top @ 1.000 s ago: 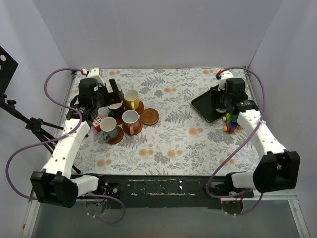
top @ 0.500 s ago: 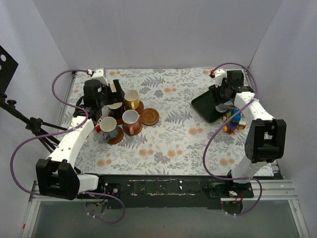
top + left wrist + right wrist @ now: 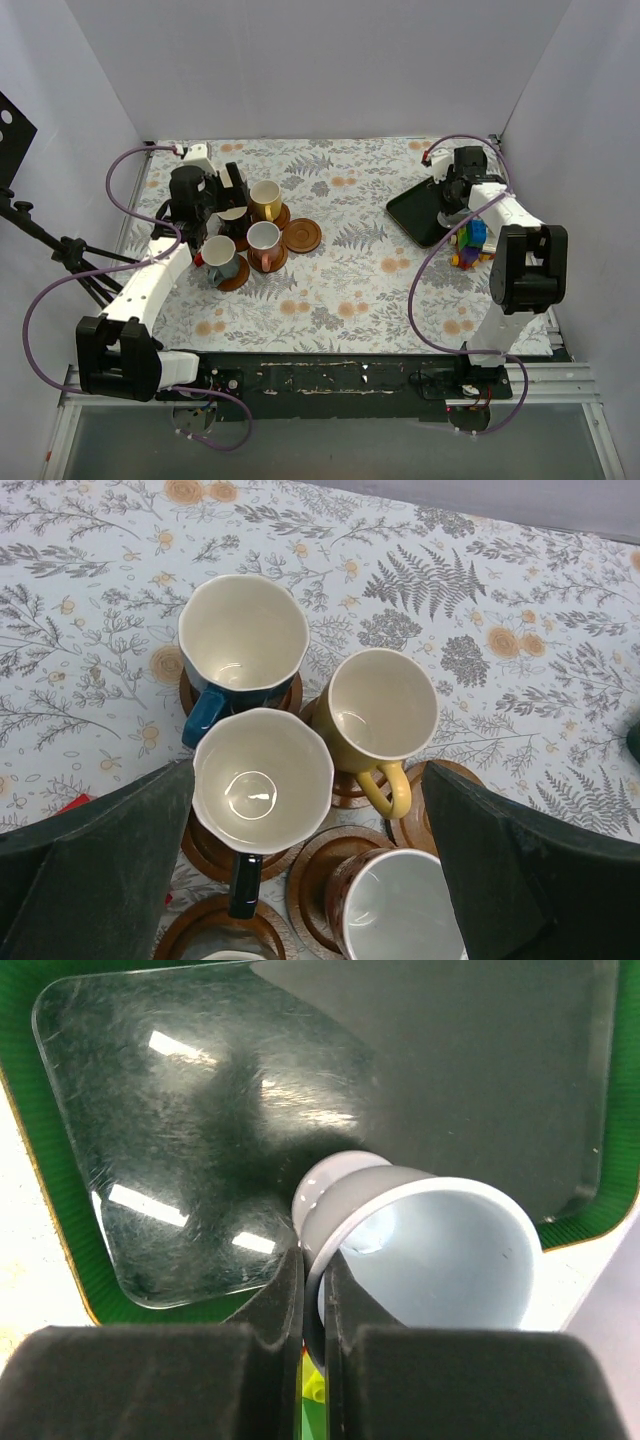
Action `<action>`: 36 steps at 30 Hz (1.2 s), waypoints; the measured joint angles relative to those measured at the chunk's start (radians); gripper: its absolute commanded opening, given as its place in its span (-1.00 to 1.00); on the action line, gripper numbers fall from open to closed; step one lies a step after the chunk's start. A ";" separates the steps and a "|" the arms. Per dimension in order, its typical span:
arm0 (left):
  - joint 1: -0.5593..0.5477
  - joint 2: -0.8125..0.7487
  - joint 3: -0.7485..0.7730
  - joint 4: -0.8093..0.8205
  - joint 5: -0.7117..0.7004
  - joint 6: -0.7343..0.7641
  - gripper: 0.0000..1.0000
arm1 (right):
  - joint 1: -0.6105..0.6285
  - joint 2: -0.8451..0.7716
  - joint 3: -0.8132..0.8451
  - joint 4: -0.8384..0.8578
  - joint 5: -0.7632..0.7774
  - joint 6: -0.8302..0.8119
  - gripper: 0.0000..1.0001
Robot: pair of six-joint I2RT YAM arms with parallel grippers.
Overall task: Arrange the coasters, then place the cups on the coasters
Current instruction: Pick up the cup from the tray.
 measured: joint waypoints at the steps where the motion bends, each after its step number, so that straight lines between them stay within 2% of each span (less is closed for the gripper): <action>1: 0.003 0.000 -0.007 0.010 -0.001 0.000 0.96 | 0.000 0.003 0.006 -0.007 0.001 0.000 -0.97; 9: 0.020 -0.015 -0.051 0.026 -0.021 0.003 0.96 | 0.020 0.132 0.212 -0.066 0.023 0.117 -0.97; 17: 0.022 -0.050 -0.061 0.033 -0.024 0.003 0.96 | 0.143 0.255 0.458 -0.190 0.221 0.368 -0.97; 22: 0.022 -0.064 -0.068 0.033 -0.024 0.003 0.96 | 0.191 0.263 0.469 -0.240 0.266 0.511 -0.97; 30: 0.022 -0.071 -0.077 0.033 -0.024 -0.001 0.96 | 0.188 0.260 0.453 -0.291 0.280 0.597 -0.97; 33: 0.022 -0.072 -0.079 0.033 -0.026 -0.006 0.96 | 0.222 0.249 0.458 -0.319 0.311 0.625 -0.97; 36: 0.022 -0.077 -0.080 0.033 -0.033 -0.012 0.96 | 0.283 0.247 0.530 -0.404 0.321 0.668 -0.97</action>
